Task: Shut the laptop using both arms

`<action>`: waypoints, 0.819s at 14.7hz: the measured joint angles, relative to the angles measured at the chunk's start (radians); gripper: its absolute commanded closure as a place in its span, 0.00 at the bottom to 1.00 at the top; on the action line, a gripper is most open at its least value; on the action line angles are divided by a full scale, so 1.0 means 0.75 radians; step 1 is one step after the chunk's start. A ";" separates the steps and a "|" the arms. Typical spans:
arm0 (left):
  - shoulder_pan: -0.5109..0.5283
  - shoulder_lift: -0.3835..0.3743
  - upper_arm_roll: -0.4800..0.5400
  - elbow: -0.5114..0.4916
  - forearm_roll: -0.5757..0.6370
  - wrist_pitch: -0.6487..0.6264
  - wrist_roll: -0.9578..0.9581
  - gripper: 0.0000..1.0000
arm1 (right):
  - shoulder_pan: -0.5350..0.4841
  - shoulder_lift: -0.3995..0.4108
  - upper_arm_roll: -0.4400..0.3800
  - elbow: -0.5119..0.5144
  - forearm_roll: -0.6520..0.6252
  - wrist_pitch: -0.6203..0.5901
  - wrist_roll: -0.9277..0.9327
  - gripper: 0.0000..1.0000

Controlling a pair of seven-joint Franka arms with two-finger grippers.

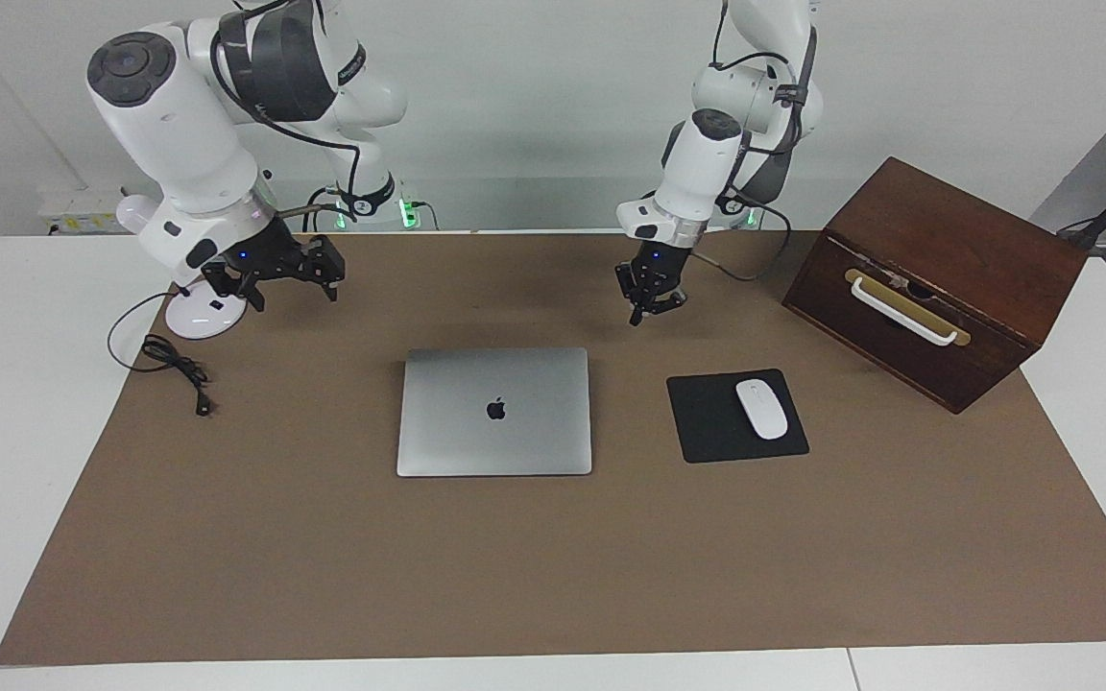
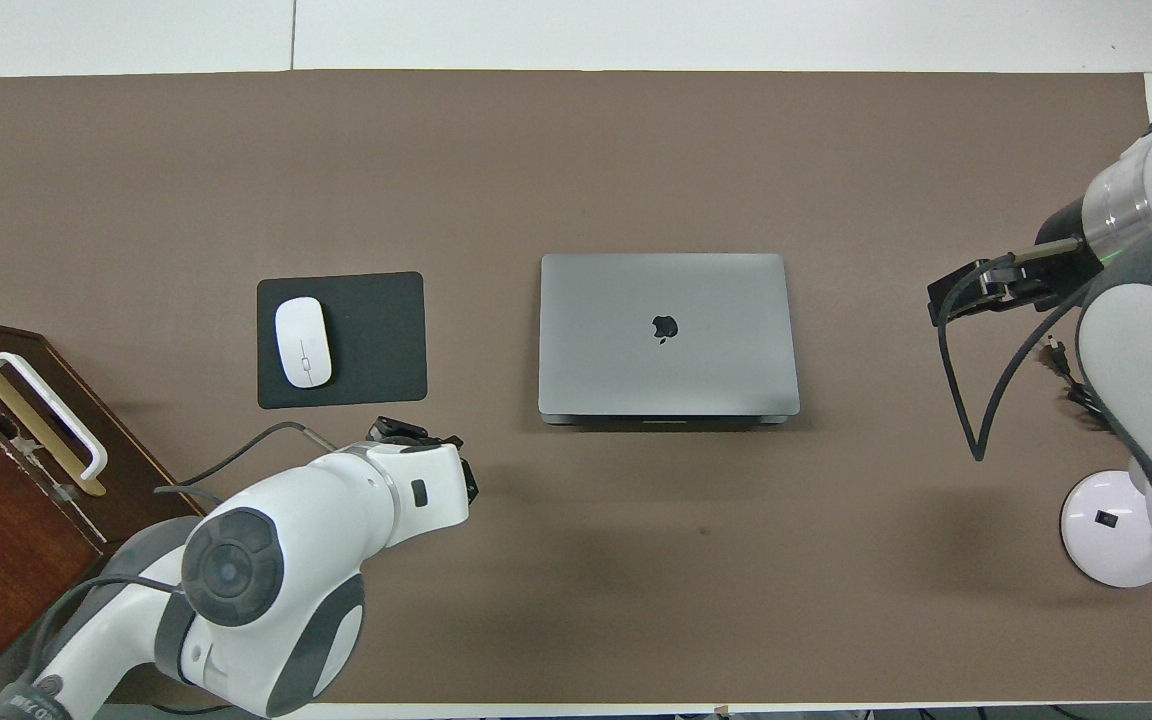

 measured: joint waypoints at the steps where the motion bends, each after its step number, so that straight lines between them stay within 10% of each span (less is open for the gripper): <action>1: 0.032 -0.033 0.002 0.032 0.000 -0.088 0.000 1.00 | 0.003 -0.003 0.001 0.000 0.000 0.000 0.000 0.00; 6: 0.172 -0.147 0.007 0.195 0.000 -0.448 0.003 0.95 | 0.003 -0.045 0.005 -0.006 0.000 -0.003 0.000 0.00; 8: 0.244 -0.149 0.007 0.280 0.000 -0.587 0.002 0.64 | 0.005 -0.050 0.005 -0.012 0.000 -0.003 0.000 0.00; 10: 0.347 -0.144 0.009 0.385 0.000 -0.747 -0.016 0.00 | 0.006 -0.050 0.005 -0.016 0.000 -0.003 0.000 0.00; 12: 0.429 -0.143 0.012 0.469 0.000 -0.849 -0.067 0.00 | 0.006 -0.050 0.002 -0.017 0.000 -0.003 0.000 0.00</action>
